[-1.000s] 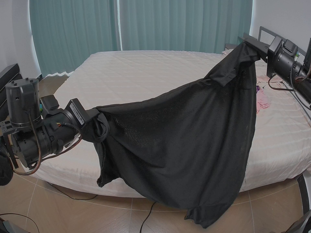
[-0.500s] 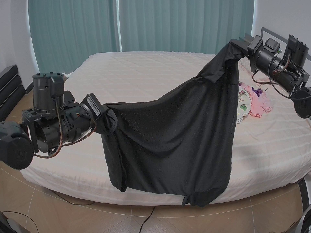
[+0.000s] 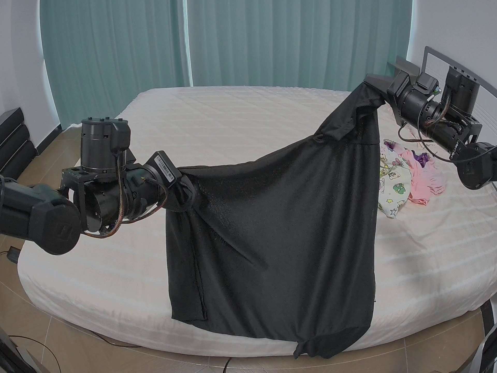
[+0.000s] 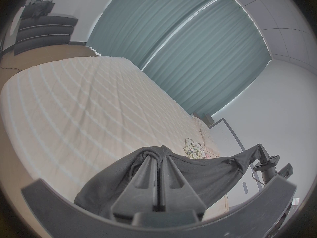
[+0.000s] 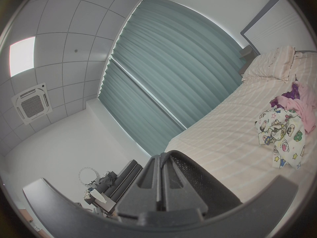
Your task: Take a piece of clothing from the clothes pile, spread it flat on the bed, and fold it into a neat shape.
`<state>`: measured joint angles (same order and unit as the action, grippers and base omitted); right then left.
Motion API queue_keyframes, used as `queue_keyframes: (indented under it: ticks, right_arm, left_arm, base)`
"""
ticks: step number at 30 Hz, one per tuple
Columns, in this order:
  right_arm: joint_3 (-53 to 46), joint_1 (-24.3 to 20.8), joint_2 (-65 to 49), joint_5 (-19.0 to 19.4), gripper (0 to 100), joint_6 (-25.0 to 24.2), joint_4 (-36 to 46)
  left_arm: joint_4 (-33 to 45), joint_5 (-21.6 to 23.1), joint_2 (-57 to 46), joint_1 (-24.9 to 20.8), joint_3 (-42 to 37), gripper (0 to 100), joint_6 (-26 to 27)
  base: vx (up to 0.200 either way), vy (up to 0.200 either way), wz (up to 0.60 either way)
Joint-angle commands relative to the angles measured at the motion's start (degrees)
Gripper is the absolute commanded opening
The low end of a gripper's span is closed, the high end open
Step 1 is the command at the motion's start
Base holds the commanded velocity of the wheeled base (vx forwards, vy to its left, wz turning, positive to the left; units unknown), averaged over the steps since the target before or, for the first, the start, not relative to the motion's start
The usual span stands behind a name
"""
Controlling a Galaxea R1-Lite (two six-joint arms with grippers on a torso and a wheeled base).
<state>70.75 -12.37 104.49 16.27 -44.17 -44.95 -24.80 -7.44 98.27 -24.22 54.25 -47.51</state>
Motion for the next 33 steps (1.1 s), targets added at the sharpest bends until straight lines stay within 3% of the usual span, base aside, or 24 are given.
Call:
queue_keyframes:
  ticks: [1,12,21,28,29,30,31,33]
  right_arm:
    - [-0.18,0.33,1.6,-0.01,0,0.57,-0.05]
    - [0.26,0.24,6.78,-0.19,0,0.66,-0.14]
    - [2.55,0.42,13.9,-0.89,0,0.4,-0.32]
    - [9.23,0.33,23.4,-7.05,0,0.22,-0.23]
    - [10.11,0.33,24.54,-7.4,0,0.05,-0.14]
    - [10.81,0.24,25.5,-7.4,0,-0.13,0.39]
    - [11.34,0.07,26.74,-7.49,100,-0.57,0.65]
    - [12.04,-0.19,29.02,-7.66,100,-0.92,0.56]
  left_arm:
    - [0.01,0.32,3.33,1.02,2.0,0,0.05]
    - [-0.17,0.41,10.1,1.2,5.52,0,-0.04]
    - [-0.87,0.05,20.47,2.25,10.62,0,-0.22]
    - [-0.78,-0.03,28.12,2.78,15.27,0,-0.22]
    - [-0.78,0.05,28.82,2.78,15.62,100,-0.22]
    - [-0.87,0.14,29.61,2.87,16.15,100,-0.22]
    - [-0.78,0.23,30.58,3.13,17.03,100,-0.31]
    - [-0.43,0.05,32.07,3.57,18.61,100,-0.31]
  base:
    - [0.2,0.0,0.0]
    - [0.2,0.0,0.0]
    - [0.0,0.0,0.0]
    - [0.0,0.0,0.0]
    - [0.0,0.0,0.0]
    - [0.0,0.0,0.0]
    - [0.0,0.0,0.0]
    - [0.0,0.0,0.0]
